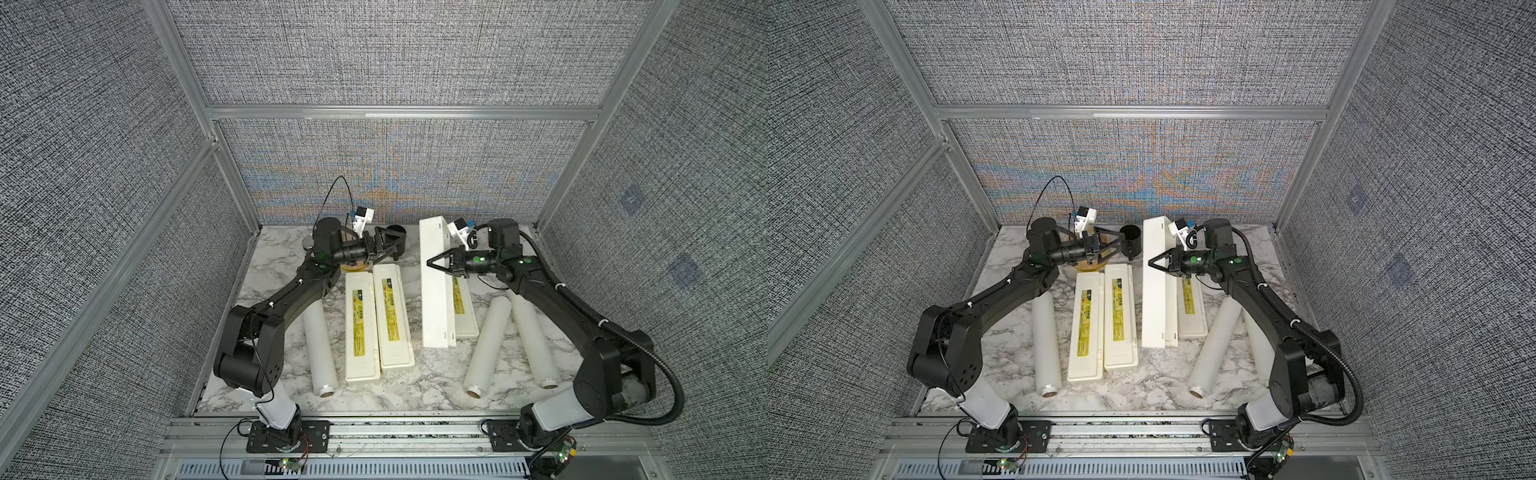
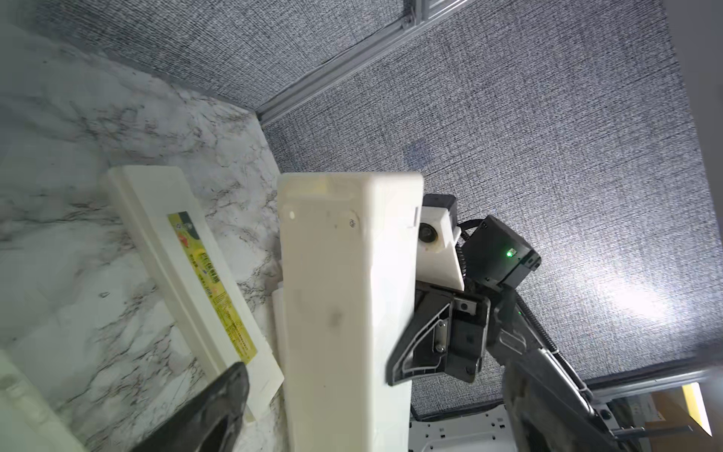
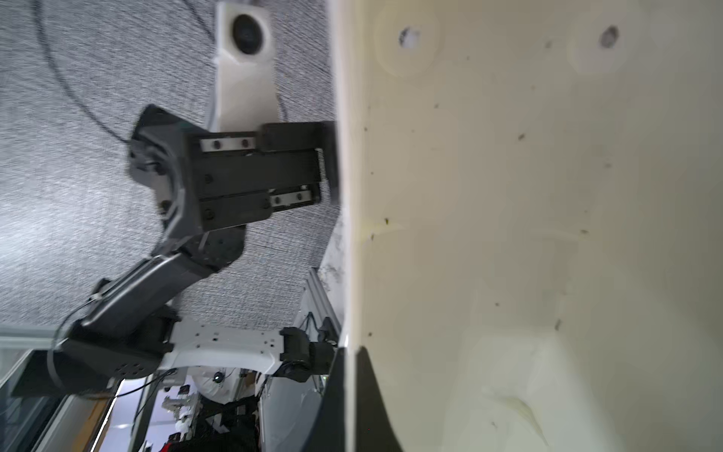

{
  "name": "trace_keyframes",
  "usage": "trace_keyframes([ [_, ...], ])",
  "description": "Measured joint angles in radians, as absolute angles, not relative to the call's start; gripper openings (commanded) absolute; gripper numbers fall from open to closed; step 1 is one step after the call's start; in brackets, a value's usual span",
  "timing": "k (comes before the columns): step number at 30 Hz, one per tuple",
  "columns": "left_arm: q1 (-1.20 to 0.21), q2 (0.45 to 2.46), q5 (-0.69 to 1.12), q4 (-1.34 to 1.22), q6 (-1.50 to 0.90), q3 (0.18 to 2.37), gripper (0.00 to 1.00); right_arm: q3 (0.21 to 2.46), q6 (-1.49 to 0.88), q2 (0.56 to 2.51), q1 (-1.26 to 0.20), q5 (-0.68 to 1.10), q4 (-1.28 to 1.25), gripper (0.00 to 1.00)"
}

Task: Put plastic wrap rolls into dispensers
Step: Place the plastic wrap cutting box at the center of the board.

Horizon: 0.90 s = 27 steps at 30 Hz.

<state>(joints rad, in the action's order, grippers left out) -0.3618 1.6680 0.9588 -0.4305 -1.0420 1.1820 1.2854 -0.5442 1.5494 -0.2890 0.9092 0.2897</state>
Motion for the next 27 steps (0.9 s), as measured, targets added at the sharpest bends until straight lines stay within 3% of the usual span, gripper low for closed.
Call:
trace_keyframes([
  [11,-0.344,1.505,0.741,0.077,-0.674,1.146,1.0,1.526,-0.44,1.856,-0.47,0.4,0.617,0.01],
  [19,-0.26,1.409,0.655,0.183,-0.609,1.019,1.0,1.676,-0.477,2.053,-0.526,0.141,0.73,0.03],
  [22,-0.241,1.393,0.645,0.19,-0.605,0.988,1.0,1.707,-0.488,2.096,-0.536,0.098,0.753,0.1],
  [27,-0.213,1.38,0.599,0.233,-0.598,0.965,1.0,1.721,-0.49,2.114,-0.546,0.076,0.769,0.36],
])
